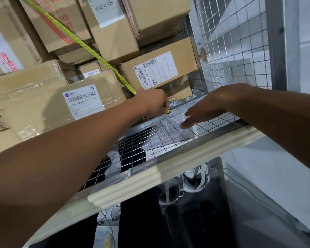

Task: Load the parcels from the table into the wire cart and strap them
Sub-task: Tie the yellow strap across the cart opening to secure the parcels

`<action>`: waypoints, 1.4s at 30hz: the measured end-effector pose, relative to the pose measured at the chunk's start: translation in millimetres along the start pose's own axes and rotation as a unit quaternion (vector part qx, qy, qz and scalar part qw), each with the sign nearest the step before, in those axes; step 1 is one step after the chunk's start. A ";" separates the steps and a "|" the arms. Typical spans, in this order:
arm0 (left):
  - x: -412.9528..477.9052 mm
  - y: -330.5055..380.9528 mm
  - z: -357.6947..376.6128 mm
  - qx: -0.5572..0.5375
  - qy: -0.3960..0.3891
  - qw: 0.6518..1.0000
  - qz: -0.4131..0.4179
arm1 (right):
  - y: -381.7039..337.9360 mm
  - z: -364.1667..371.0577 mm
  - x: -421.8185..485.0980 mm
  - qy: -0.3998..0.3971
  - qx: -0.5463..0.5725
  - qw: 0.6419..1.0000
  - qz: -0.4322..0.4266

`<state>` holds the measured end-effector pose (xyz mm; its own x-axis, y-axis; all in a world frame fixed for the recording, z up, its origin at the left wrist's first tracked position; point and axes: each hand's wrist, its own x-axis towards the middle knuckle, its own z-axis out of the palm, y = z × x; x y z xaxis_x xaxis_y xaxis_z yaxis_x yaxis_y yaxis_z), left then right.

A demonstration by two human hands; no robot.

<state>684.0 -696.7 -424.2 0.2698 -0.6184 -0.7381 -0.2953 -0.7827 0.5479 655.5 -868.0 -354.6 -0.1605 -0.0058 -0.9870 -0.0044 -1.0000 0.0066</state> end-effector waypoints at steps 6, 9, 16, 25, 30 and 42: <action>3.7 0.1 1.9 -0.096 -0.022 0.995 0.004 | -0.9 2.3 -1.4 0.006 -0.012 1.000 -0.009; 6.0 -2.9 2.8 -0.115 -0.032 0.993 0.012 | 0.1 -0.9 0.5 0.008 -0.011 1.000 -0.005; 9.7 -2.3 6.1 -0.046 -0.038 0.998 0.015 | 1.8 -3.4 7.9 0.020 -0.039 0.999 -0.004; 6.2 -5.0 1.3 -0.121 -0.095 0.988 0.027 | -1.8 -0.7 10.7 0.014 -0.041 0.999 -0.013; 3.8 -4.4 -2.9 -0.120 -0.130 0.984 0.026 | -2.6 -2.4 10.9 0.011 -0.043 0.999 -0.012; 4.7 29.6 24.6 -0.004 -0.058 0.998 0.009 | -0.1 -3.2 16.8 0.012 -0.057 0.998 -0.015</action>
<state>654.0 -721.1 -421.2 0.1566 -0.6212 -0.7679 -0.2910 -0.7720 0.5652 655.9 -868.0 -371.7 -0.1375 0.0255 -0.9902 0.1037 -0.9938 -0.0400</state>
